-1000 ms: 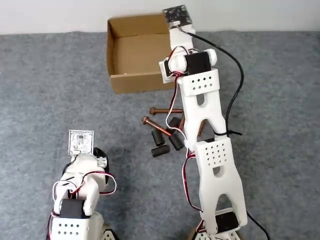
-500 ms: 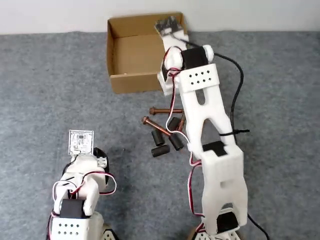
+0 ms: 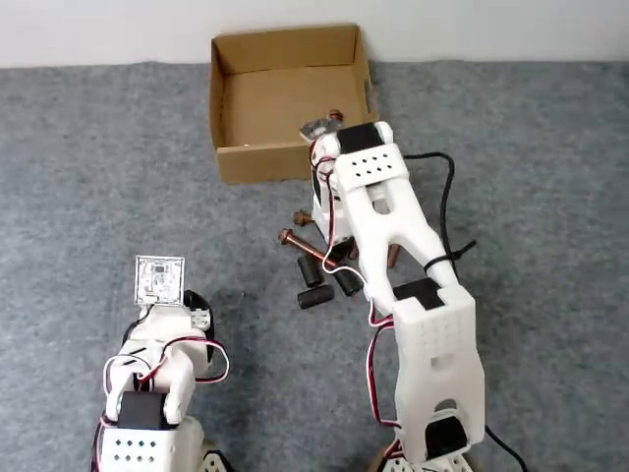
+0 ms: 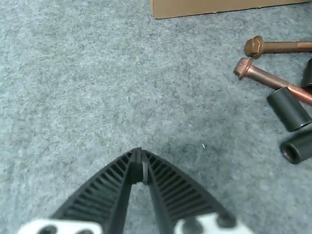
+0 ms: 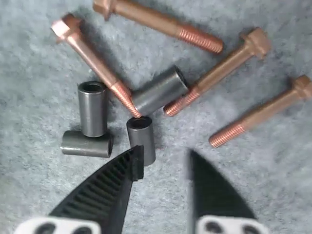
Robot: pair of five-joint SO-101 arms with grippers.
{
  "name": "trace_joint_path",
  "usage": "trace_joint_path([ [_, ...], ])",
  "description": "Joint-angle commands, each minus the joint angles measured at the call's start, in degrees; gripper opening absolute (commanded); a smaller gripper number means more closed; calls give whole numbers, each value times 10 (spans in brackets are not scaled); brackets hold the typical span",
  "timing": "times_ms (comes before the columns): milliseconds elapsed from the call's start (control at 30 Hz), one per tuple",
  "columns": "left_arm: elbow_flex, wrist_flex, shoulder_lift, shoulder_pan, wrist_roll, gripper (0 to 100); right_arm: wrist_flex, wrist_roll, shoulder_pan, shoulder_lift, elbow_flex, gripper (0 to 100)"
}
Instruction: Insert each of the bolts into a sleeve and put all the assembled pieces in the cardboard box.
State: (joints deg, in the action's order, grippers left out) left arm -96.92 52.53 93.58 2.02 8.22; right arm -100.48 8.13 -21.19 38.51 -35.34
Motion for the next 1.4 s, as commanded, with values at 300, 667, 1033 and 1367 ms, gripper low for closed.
trace_joint_path([
  [300, 1, 3, 3, 2, -3, 5, -24, 33, -36, 16, -2, 199],
  [667, 1, 3, 3, 2, -3, 5, -15, 33, -38, 58, 55, 199],
  [1033, 1, 3, 3, 2, -3, 5, 27, 33, -38, 111, 55, 143],
  [1367, 1, 3, 3, 2, -3, 5, 21, 28, -40, 42, 55, 9],
])
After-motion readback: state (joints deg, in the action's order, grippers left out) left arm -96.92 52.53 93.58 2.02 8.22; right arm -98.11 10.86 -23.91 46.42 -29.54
